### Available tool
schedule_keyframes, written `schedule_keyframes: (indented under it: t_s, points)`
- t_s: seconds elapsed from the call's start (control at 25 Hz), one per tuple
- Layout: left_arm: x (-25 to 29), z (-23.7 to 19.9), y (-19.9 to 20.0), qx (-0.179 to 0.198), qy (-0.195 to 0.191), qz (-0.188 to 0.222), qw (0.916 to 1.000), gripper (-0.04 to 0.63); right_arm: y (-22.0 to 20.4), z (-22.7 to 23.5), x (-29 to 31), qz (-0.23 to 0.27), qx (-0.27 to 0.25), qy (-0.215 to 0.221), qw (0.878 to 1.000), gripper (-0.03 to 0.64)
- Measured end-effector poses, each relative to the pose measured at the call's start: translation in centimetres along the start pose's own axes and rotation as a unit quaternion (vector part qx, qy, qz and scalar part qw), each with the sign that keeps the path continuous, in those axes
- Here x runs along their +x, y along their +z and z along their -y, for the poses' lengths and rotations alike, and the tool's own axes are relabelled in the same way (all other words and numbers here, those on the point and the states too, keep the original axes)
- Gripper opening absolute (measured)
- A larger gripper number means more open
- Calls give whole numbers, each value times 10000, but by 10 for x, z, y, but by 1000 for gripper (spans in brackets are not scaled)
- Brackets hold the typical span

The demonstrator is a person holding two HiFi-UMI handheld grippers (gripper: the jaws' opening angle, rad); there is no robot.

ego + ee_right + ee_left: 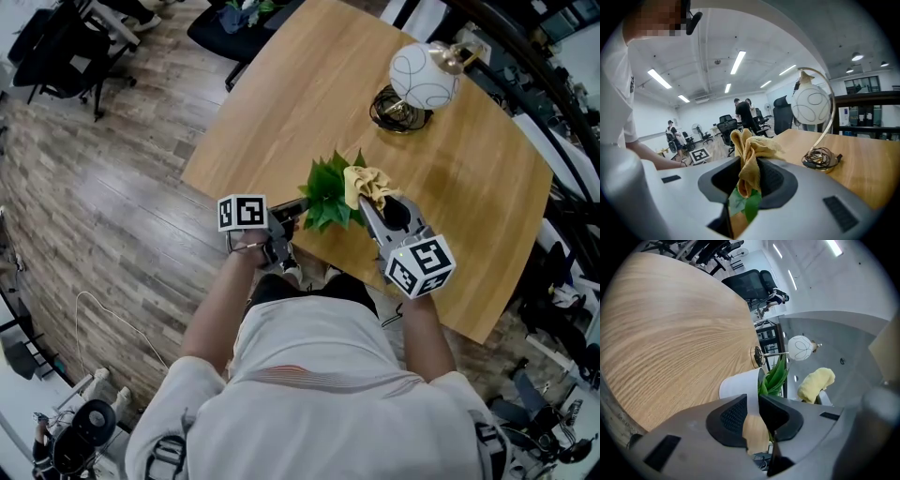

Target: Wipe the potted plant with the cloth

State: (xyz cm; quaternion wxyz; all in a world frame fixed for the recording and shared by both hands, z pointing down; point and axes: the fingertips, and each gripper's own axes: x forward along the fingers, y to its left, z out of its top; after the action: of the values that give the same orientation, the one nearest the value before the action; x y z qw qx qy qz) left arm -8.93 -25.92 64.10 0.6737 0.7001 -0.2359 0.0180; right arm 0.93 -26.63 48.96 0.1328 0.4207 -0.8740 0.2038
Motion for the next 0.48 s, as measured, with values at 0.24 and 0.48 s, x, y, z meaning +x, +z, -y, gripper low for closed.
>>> schedule_keyframes:
  t_s: [0.24, 0.48]
  points:
    - [6, 2, 1, -186, -126, 71, 9997, 63, -11, -28, 74, -1109, -839, 670, 9880, 152]
    - [6, 2, 0, -300, -153, 169, 9993, 60, -32, 36, 83, -1729, -830, -251, 9811, 153]
